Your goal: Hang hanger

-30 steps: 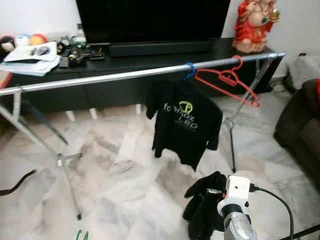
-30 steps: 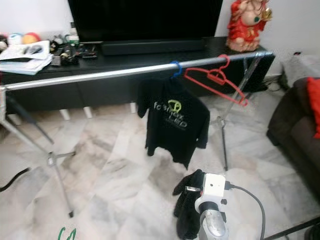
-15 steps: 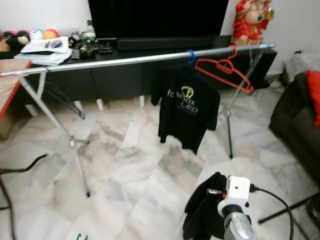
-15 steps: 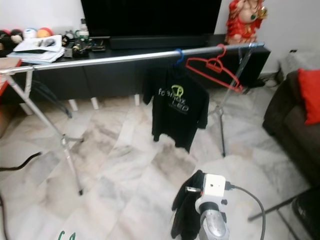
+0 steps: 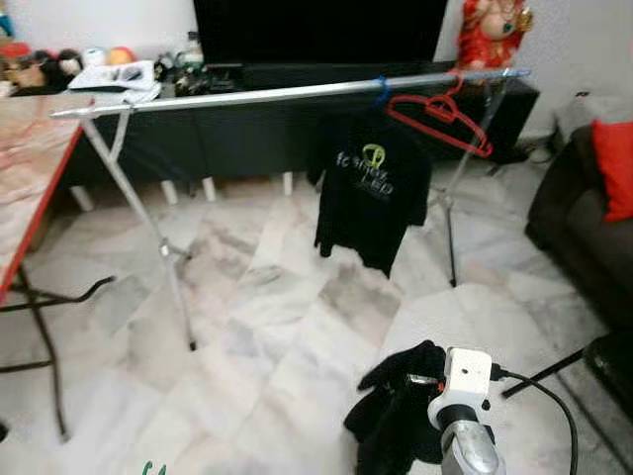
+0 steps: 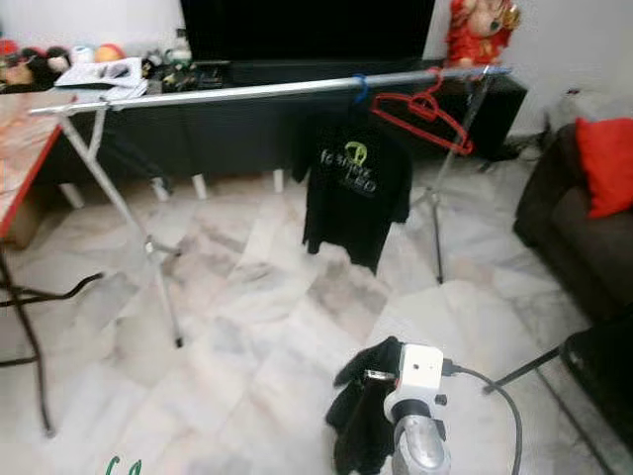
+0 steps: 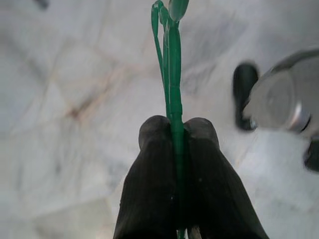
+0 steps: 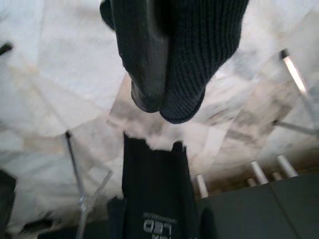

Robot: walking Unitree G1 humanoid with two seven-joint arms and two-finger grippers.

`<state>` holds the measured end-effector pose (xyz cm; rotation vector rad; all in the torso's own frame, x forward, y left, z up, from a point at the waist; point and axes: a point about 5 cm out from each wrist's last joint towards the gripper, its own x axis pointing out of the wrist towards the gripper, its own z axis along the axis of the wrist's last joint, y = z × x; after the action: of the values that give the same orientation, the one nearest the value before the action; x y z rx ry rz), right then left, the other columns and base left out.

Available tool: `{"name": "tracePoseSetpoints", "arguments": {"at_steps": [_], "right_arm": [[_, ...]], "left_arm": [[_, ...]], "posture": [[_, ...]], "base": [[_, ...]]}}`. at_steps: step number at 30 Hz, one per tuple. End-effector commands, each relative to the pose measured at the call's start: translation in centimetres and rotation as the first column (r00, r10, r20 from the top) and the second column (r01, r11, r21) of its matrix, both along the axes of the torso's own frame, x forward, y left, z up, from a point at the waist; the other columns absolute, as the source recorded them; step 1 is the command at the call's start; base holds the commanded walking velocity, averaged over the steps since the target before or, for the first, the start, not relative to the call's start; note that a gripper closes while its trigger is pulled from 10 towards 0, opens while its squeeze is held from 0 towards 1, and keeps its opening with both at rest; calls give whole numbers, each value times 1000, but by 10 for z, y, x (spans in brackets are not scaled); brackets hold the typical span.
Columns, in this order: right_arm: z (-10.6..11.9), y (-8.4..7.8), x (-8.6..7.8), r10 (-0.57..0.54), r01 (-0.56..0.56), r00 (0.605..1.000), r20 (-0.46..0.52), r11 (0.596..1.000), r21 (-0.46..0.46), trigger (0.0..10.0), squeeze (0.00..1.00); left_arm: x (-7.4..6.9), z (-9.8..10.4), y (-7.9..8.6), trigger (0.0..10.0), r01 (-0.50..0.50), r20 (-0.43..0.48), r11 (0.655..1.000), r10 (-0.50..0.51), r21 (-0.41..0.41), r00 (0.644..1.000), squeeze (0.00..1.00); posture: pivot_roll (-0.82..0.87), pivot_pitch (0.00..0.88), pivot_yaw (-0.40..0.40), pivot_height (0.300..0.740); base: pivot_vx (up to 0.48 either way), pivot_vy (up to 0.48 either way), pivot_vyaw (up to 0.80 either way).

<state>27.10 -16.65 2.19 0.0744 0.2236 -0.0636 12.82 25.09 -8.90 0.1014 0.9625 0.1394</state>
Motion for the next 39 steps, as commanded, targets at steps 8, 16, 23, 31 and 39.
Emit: {"name": "tracePoseSetpoints", "arguments": {"at_steps": [8, 16, 23, 31, 39], "right_arm": [[2, -5, 0, -9, 9, 1000, 16, 1000, -14, 10000, 0], [2, -5, 1, -2, 2, 1000, 14, 1000, -22, 10000, 0], [3, -6, 1, -2, 3, 1000, 14, 1000, -24, 10000, 0], [3, -6, 4, 14, -14, 1000, 3, 999, -39, 10000, 0], [11, -9, 23, 36, -37, 999, -22, 995, -87, 10000, 0]], "left_arm": [[0, -6, -20, 10000, 24, -21, 1000, -24, -17, 999, 0], [-2, -6, -21, 10000, 26, -21, 1000, -27, -16, 999, 0], [-3, -5, -14, 10000, 23, -14, 1000, -23, -10, 1000, 0], [8, 1, -11, 10000, 33, 43, 999, -33, 0, 999, 0], [76, 41, -9, 10000, 148, 324, 987, -160, 60, 933, 0]], "posture": [[15, 118, 18, 721], [16, 123, 18, 721], [16, 125, 16, 721], [13, 132, 11, 721], [12, 134, 10, 721]], "base": [[-342, 0, 0], [-85, 0, 0], [0, 0, 0], [0, 0, 0], [0, 0, 0]]}}
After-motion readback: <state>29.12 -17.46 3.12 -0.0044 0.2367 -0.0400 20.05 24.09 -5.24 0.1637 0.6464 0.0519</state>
